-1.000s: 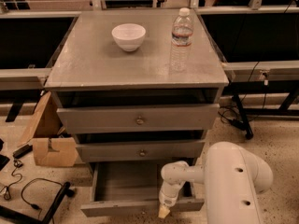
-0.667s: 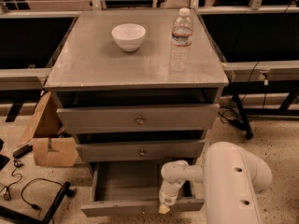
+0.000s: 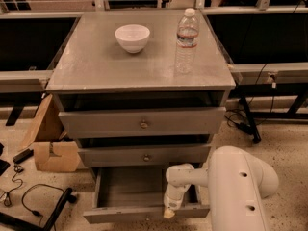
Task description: Open bottom drawer
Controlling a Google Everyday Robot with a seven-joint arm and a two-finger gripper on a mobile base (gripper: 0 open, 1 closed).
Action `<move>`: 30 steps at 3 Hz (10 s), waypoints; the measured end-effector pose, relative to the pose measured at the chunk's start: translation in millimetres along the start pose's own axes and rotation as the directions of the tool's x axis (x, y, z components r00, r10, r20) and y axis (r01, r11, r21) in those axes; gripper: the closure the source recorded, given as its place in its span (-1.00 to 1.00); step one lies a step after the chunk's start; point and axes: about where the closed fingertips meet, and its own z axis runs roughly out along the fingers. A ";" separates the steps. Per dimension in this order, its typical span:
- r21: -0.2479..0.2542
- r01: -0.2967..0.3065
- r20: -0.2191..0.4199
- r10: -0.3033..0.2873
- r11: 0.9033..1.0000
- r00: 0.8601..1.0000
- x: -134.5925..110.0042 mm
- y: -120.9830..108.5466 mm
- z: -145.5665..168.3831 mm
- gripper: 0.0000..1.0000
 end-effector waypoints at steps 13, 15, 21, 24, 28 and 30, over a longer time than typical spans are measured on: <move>-0.063 -0.154 0.236 0.164 0.986 0.958 -58.3 9.3 -31.8 1.00; -0.086 -0.149 0.246 0.166 0.985 0.955 -61.7 12.4 -30.2 1.00; -0.086 -0.149 0.246 0.166 0.985 0.955 -61.7 12.5 -30.1 -1.00; -0.150 -0.263 -0.095 0.251 0.953 0.963 -25.5 58.8 -29.8 -0.15; -0.155 -0.266 -0.097 0.253 0.952 0.963 -29.7 48.5 -34.2 0.62; -0.155 -0.266 -0.097 0.253 0.952 0.963 -31.4 43.1 -36.3 -0.31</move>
Offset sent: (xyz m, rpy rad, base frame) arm -0.5933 -0.0845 0.0505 0.1981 0.9460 -0.3562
